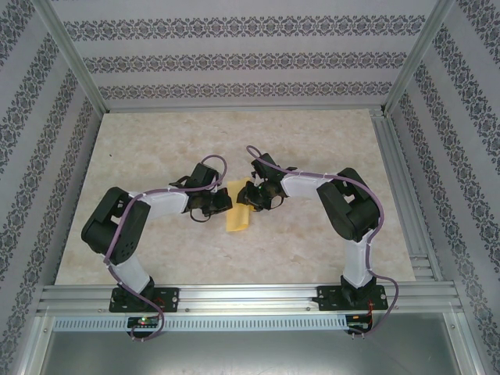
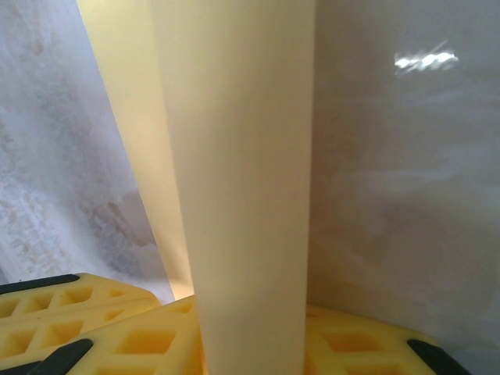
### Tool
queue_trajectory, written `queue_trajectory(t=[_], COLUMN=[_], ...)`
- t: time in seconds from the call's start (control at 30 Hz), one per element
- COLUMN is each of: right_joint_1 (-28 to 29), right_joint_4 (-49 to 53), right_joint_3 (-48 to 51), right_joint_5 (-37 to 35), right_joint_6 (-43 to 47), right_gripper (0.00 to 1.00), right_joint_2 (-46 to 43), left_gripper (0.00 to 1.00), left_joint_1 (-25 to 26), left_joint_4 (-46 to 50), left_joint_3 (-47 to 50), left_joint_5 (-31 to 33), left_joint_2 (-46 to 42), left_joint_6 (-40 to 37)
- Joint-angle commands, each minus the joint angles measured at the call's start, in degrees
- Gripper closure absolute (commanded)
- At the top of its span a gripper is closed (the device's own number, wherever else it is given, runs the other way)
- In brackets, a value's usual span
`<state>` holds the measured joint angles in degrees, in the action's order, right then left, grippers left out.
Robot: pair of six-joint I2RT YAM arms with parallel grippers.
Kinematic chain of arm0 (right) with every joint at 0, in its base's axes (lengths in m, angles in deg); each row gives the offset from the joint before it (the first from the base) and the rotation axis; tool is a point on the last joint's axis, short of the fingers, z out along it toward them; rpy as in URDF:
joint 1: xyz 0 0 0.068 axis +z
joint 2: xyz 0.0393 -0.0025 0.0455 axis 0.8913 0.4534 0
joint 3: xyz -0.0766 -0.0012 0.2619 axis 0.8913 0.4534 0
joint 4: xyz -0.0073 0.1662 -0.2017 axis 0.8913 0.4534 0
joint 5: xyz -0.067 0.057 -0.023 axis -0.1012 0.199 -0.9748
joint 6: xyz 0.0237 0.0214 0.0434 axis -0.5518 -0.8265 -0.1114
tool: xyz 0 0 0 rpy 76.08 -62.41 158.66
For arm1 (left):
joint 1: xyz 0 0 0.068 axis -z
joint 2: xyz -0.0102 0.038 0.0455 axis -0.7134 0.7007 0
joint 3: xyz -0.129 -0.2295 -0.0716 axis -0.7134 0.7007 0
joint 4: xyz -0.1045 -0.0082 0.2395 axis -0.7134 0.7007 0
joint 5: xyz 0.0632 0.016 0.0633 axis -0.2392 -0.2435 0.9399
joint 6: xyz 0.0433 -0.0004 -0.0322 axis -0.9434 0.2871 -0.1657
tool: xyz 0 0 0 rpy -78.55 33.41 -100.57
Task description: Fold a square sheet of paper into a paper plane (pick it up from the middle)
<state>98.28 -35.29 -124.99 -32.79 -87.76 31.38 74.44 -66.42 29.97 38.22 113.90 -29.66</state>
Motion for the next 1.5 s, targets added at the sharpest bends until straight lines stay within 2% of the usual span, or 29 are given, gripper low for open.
queue_trajectory(t=[0.0,0.53,0.63,0.87,1.07,1.23,1.37,1.47], right_joint_1=[0.29,0.7,0.61,-0.07,-1.43,0.14,1.98,2.82], right_joint_4=[4.79,4.5,1.26,3.58,8.0,6.76,4.76,2.14], right_joint_3=[2.95,2.86,3.12,2.05,3.13,1.88,-0.07,-0.56], right_joint_5=[-11.73,-11.02,-7.39,-8.24,-13.82,-10.53,-6.67,-3.87], right_joint_6=[-0.05,-0.11,-1.03,-0.19,2.54,6.84,7.39,7.12], right_gripper=[0.69,0.69,0.67,0.5,0.45,0.55,0.7,0.76], right_joint_2=[6.82,5.72,3.57,-5.46,-13.95,-15.0,-11.44,-8.69], left_gripper=[0.97,1.0,1.0,1.0,1.0,1.0,1.0,1.0], left_joint_1=[0.7,0.78,0.78,0.78,0.86,0.96,1.05,1.04], left_joint_4=[-0.51,5.41,6.4,7.51,7.09,7.0,6.98,7.12], left_joint_3=[-1.94,-2.97,-2.87,-2.8,-2.53,-2.55,-2.6,-2.71], left_joint_5=[-0.56,3.19,3.3,3.6,3.23,3.21,3.19,3.21], left_joint_2=[1.28,3.83,3.76,3.97,4.83,5.0,5.18,5.36], left_joint_6=[-0.98,-2.45,-3.02,-3.81,-3.95,-4.14,-4.13,-4.23])
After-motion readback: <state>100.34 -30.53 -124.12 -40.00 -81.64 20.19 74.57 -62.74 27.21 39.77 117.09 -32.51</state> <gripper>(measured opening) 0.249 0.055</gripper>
